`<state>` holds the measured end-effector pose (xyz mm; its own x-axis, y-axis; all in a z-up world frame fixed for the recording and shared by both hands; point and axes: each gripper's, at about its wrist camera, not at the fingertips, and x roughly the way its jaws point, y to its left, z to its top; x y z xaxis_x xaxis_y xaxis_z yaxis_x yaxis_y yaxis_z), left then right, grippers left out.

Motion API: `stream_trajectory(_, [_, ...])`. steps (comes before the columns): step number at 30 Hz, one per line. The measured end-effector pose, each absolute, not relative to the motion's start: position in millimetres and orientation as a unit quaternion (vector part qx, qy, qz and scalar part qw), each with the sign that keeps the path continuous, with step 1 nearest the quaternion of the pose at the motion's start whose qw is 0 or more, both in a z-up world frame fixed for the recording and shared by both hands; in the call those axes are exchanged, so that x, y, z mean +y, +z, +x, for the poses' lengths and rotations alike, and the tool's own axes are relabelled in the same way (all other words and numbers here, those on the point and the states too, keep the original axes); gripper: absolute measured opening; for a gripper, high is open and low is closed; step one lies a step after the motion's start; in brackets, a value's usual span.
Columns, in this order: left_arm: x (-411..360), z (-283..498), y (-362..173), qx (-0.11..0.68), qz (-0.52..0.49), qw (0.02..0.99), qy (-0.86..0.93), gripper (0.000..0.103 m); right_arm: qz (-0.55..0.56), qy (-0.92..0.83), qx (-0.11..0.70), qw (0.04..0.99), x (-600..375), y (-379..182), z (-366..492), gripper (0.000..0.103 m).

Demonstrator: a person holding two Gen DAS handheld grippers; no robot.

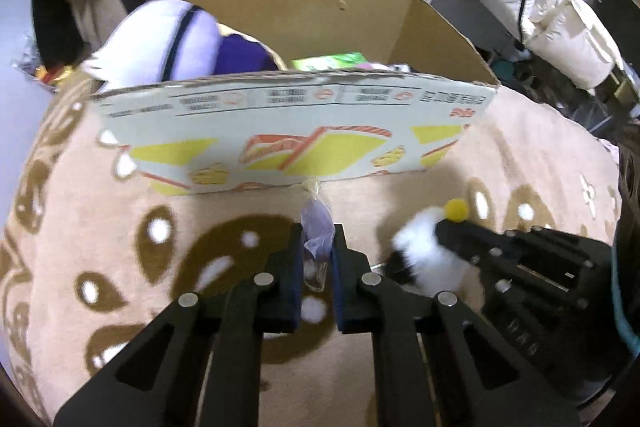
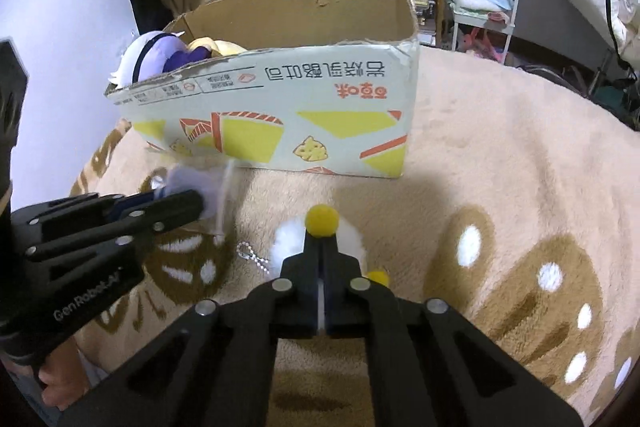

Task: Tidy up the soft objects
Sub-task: 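Lift the pompom keychain over the box with both tools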

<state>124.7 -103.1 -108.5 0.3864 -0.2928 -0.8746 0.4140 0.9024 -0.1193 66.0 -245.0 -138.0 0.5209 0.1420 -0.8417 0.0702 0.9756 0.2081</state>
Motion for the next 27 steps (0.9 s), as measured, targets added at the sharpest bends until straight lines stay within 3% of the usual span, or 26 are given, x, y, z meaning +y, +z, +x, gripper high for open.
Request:
stream_trajectory(14, [-70, 103, -80, 0.449, 0.070, 0.881, -0.135, 0.011, 0.144, 0.024, 0.441, 0.885, -254, -114, 61, 0.002])
stream_trajectory(27, [-60, 81, -44, 0.353, 0.070, 0.928, -0.097, 0.011, 0.114, 0.030, 0.342, 0.932, -244, -49, 51, 0.002])
